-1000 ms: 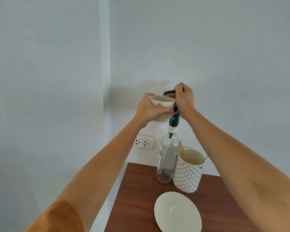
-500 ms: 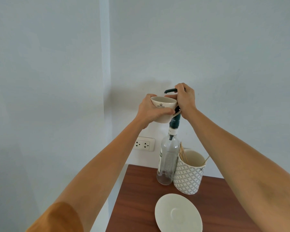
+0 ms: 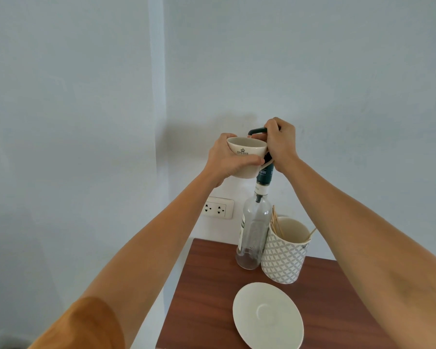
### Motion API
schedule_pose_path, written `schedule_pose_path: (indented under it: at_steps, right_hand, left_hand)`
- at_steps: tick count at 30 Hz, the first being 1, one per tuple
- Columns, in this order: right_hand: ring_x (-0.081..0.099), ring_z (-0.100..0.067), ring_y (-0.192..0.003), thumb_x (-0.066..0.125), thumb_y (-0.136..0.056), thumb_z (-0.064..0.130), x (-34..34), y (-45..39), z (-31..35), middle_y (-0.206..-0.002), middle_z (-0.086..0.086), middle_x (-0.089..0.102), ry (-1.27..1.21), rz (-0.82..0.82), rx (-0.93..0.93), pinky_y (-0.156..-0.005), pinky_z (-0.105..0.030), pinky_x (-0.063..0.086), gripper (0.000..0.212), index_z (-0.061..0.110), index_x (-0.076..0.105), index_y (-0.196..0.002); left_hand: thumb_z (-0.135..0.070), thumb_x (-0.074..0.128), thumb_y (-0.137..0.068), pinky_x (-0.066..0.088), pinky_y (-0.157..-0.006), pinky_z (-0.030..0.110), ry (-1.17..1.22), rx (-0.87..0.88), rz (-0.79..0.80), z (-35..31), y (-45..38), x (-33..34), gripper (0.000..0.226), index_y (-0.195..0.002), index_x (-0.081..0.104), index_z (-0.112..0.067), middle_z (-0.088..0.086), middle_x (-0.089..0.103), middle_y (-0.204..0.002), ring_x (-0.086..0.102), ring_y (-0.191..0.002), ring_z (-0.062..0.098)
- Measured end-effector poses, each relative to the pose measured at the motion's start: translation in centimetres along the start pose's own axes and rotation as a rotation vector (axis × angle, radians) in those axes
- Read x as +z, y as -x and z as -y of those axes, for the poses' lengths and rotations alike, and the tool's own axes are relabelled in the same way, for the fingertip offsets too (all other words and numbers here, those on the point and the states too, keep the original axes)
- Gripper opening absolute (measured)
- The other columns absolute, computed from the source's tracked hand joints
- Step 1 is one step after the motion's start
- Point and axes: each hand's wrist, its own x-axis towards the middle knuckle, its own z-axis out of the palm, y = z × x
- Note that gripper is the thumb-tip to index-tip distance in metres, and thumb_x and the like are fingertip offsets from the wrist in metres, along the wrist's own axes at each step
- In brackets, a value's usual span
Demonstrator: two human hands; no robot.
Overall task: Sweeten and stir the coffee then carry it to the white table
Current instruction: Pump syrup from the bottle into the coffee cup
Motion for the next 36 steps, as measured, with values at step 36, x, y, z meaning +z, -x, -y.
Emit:
schedule_pose_path:
  at_steps: [36]
  right_hand:
    - [0.076, -0.027, -0.080, 0.050, -0.102, 0.033, -7.8, 15.6, -5.0, -0.089, -0.017, 0.073, 0.274, 0.109, 0.184, -0.071, -0.040, 0.065, 0.037, 0.004, 0.066, -0.086]
  left_hand:
    - [-0.033, 0.094, -0.042, 0.056, -0.082, 0.026, 0.020, -0.013, 0.081, 5.7, 12.0, 2.1, 0.089, -0.120, 0.051, -0.022, -0.006, 0.068, -0.106, 0.067, -0.099, 0.009]
